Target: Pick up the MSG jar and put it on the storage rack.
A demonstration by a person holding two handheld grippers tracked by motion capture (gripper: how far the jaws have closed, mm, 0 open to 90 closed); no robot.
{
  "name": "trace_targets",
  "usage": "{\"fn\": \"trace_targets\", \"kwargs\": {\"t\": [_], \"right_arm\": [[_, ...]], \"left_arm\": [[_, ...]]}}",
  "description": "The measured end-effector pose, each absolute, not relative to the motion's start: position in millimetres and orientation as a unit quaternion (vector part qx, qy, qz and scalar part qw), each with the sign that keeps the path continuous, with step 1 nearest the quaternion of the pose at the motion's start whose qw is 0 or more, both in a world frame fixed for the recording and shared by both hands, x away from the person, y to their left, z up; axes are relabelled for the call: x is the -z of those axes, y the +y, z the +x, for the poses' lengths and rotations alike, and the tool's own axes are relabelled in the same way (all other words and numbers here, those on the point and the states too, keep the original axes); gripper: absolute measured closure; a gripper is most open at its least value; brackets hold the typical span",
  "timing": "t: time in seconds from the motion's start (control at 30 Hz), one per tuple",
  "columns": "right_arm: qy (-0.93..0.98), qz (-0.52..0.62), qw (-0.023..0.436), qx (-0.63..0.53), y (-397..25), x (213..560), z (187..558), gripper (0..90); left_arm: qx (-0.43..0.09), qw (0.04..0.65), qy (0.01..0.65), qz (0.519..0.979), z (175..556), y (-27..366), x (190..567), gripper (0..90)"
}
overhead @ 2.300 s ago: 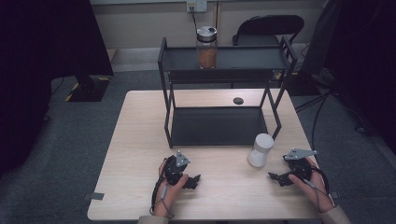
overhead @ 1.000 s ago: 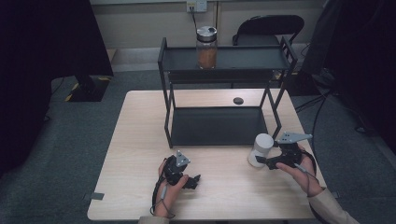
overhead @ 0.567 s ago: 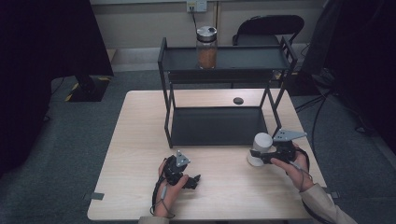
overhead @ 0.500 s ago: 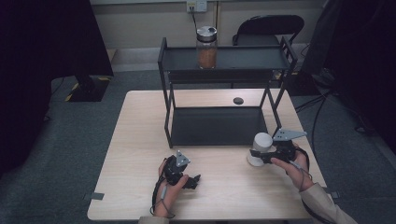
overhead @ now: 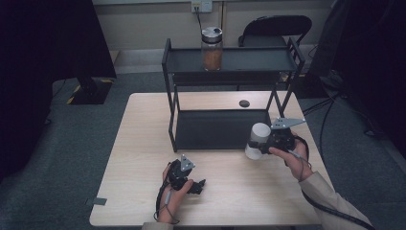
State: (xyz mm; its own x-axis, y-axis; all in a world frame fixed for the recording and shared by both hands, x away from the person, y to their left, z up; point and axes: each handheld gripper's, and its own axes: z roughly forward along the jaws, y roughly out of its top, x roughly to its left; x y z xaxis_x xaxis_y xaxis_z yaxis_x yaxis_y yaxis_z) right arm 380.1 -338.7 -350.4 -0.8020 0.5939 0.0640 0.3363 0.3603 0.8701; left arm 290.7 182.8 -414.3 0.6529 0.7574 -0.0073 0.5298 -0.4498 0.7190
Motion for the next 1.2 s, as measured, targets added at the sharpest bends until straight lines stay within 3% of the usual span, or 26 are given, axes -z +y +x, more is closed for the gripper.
{"fn": "trace_targets", "kwargs": {"t": [0.57,1.2], "right_arm": [[0.815,0.287,0.152,-0.48,-317.8,297.1,413.6,34.6],[0.815,0.272,0.167,-0.483,-316.9,224.3,420.7,34.6]], "left_arm": [[-0.16,0.356,0.385,0.836,290.7,182.8,414.3,0.0],[-0.159,0.356,0.385,0.836,290.7,182.8,414.3,0.0]]}}
